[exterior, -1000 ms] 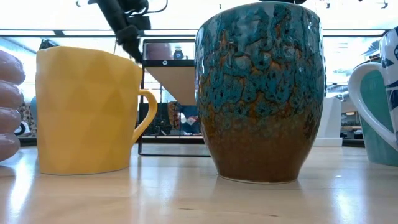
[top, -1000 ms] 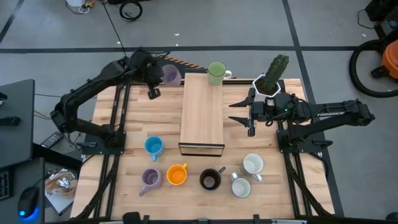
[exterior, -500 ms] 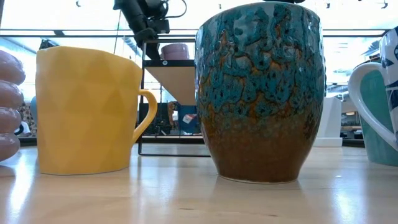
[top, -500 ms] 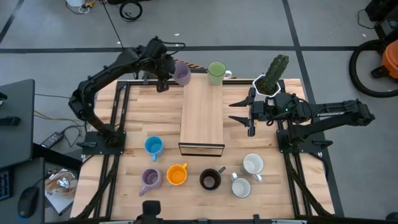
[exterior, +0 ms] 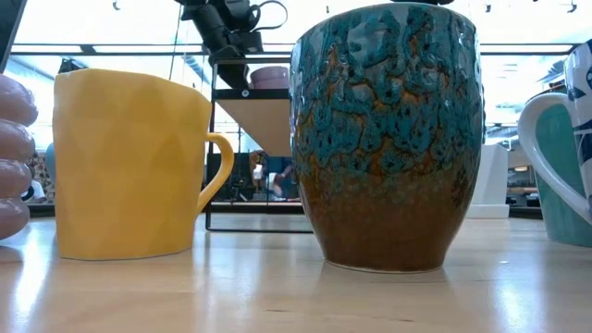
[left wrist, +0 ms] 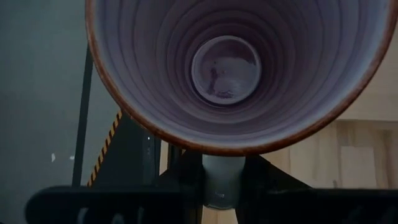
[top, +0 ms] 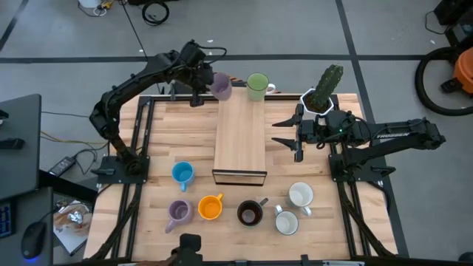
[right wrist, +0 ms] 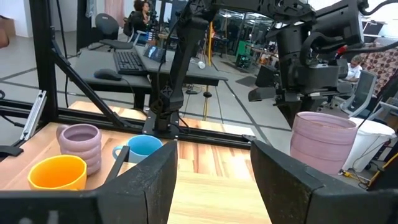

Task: Place coffee mugs
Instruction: Put the purple patterned mug on the shelf

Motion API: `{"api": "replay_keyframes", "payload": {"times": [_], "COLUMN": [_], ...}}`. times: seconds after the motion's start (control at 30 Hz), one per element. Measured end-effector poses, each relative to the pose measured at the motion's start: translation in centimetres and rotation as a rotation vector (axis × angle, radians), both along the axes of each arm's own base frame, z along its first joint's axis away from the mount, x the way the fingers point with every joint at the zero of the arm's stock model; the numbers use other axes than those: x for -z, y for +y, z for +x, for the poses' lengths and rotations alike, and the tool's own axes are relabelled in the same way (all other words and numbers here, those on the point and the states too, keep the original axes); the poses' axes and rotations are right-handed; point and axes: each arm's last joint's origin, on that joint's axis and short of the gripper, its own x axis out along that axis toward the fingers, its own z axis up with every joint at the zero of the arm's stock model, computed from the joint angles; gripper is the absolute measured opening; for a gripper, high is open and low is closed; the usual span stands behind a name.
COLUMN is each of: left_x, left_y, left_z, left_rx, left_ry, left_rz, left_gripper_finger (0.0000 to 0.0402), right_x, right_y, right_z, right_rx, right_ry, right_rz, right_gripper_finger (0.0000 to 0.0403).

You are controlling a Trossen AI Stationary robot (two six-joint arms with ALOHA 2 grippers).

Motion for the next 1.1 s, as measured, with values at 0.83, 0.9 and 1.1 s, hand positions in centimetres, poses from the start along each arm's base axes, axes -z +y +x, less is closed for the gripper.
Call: {"api": "replay_keyframes", "payload": {"times": [0.83, 0.9, 1.1], "left_x": [2.8, 2.9, 3.4], "left_y": [1.8, 2.1, 2.8], "left_z": [1.6, 1.5, 1.5], "left_rx": [0.062, 0.058, 0.059], "left_ry": [0.016, 0.018, 0.016], "left_rz": [-0.043, -0.044, -0.045], "left_gripper_finger": [0.0058, 0.0058, 0.0059], "right_x": [0.4, 0.5, 0.8], "right_y": [0.0, 0.0, 0.0], "right_z": [0.8, 1.1, 1.7], "right_rx": [-0.001, -0.001, -0.001], "right_ry": [0.007, 0.006, 0.021], "right_rz": [-0.011, -0.011, -0.012], "right_gripper_finger": [0.0210, 0.0210, 0.0210]}}
